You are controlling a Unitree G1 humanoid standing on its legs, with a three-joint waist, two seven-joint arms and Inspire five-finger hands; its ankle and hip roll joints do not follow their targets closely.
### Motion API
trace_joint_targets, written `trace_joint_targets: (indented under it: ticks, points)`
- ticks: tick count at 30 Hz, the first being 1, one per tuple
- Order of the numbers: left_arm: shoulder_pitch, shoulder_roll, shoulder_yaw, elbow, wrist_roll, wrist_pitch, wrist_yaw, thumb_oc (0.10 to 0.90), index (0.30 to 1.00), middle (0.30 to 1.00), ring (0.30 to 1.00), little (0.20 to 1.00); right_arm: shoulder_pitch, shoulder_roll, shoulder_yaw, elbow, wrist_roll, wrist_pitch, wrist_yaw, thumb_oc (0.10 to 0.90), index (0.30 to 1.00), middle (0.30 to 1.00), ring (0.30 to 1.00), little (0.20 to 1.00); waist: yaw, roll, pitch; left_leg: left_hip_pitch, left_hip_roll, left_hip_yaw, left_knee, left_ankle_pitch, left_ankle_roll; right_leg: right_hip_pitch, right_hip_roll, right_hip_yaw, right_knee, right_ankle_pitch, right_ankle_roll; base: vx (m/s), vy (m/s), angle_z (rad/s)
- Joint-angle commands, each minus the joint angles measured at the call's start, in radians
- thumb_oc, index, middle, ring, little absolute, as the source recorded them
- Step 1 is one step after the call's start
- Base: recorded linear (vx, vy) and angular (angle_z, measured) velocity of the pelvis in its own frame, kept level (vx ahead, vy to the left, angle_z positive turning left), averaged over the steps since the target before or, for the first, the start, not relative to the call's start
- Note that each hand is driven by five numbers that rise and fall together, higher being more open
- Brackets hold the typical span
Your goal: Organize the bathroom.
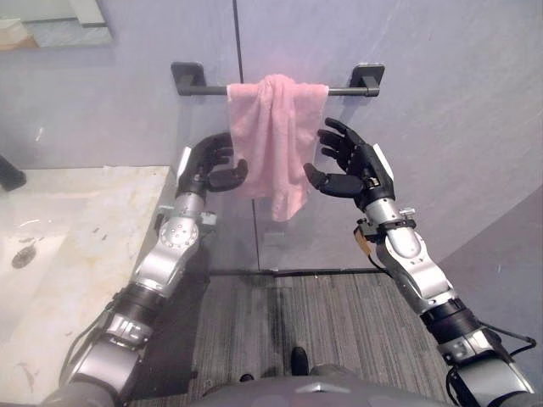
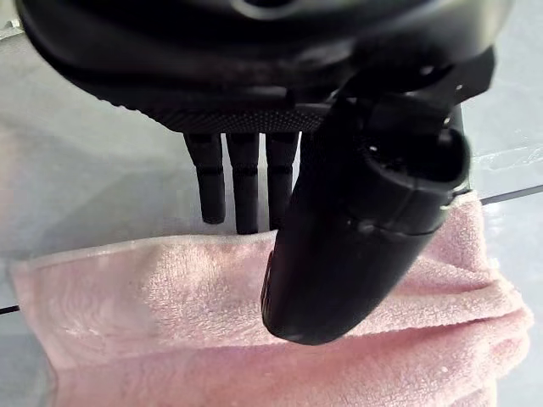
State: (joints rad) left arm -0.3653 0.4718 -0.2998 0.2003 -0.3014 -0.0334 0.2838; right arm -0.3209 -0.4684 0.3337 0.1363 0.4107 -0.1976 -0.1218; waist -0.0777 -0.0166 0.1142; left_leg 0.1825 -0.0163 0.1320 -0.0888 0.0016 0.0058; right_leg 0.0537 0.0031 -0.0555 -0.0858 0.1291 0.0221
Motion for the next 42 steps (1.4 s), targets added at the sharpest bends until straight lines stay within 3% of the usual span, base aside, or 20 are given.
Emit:
trace_joint_targets:
  ticks: [1,2,12,13,14,23,42]
  points:
    - [-0.184,0.044,-0.016,0.081,0.071,-0.113,0.007,0.400,0.300,0.300,0.300,0.300,-0.161,-0.009,-0.038,0.046,0.052,-0.096,0.010,0.474,0.411,0.411,0.411,0.411,0.011,-0.001,-0.106,-0.031,-0.036,0.006,0.001,-0.044,0.023,0.061,-0.013,-0.048,0.005,-0.102,0.066,0.03,-0.010,0.00]
    - [-0.189,0.046,-0.019,0.083,0.068,-0.112,0.004,0.400,0.300,0.300,0.300,0.300,-0.170,-0.007,-0.039,0.052,0.048,-0.098,0.000,0.400,0.300,0.300,0.300,0.300,0.012,-0.001,-0.106,-0.030,-0.035,0.006,0.001,-0.044,0.022,0.061,-0.013,-0.050,0.005,-0.102,0.067,0.03,-0.010,0.00]
    - [-0.206,0.056,-0.019,0.113,0.066,-0.117,0.006,0.400,0.300,0.300,0.300,0.300,-0.167,0.007,-0.046,0.047,0.050,-0.093,-0.030,0.417,0.326,0.326,0.326,0.326,0.002,0.005,-0.105,-0.027,-0.036,0.017,0.001,-0.048,0.026,0.059,-0.014,-0.043,0.011,-0.104,0.068,0.01,-0.001,0.00]
    - [-0.205,0.057,-0.017,0.117,0.067,-0.120,0.009,0.400,0.300,0.300,0.300,0.300,-0.162,0.010,-0.045,0.050,0.049,-0.098,-0.031,0.554,0.531,0.531,0.531,0.531,0.001,0.006,-0.105,-0.026,-0.035,0.020,0.001,-0.049,0.026,0.058,-0.014,-0.043,0.012,-0.103,0.069,0.00,0.000,0.00]
    - [-0.203,0.057,-0.015,0.117,0.068,-0.121,0.010,0.400,0.300,0.300,0.300,0.300,-0.156,0.014,-0.044,0.052,0.050,-0.103,-0.030,0.800,0.900,0.900,0.900,0.900,-0.001,0.008,-0.104,-0.025,-0.035,0.023,0.001,-0.049,0.026,0.057,-0.014,-0.042,0.013,-0.103,0.069,0.02,-0.008,-0.04]
    - [-0.181,0.057,-0.005,0.126,0.072,-0.133,0.006,0.400,0.300,0.300,0.300,0.300,-0.134,0.028,-0.032,0.043,0.035,-0.095,-0.024,0.800,0.900,0.900,0.900,0.900,-0.005,0.013,-0.100,-0.020,-0.036,0.034,0.001,-0.052,0.028,0.056,-0.016,-0.038,0.017,-0.103,0.071,0.01,-0.002,-0.02]
    - [-0.226,0.052,-0.034,0.143,0.051,-0.130,-0.013,0.400,0.300,0.300,0.300,0.300,-0.314,0.016,0.003,0.203,0.070,-0.077,-0.059,0.800,0.900,0.900,0.900,0.900,0.035,0.000,-0.107,-0.028,-0.039,0.005,0.001,-0.053,0.025,0.066,-0.018,-0.067,0.009,-0.106,0.066,0.00,-0.002,0.00]
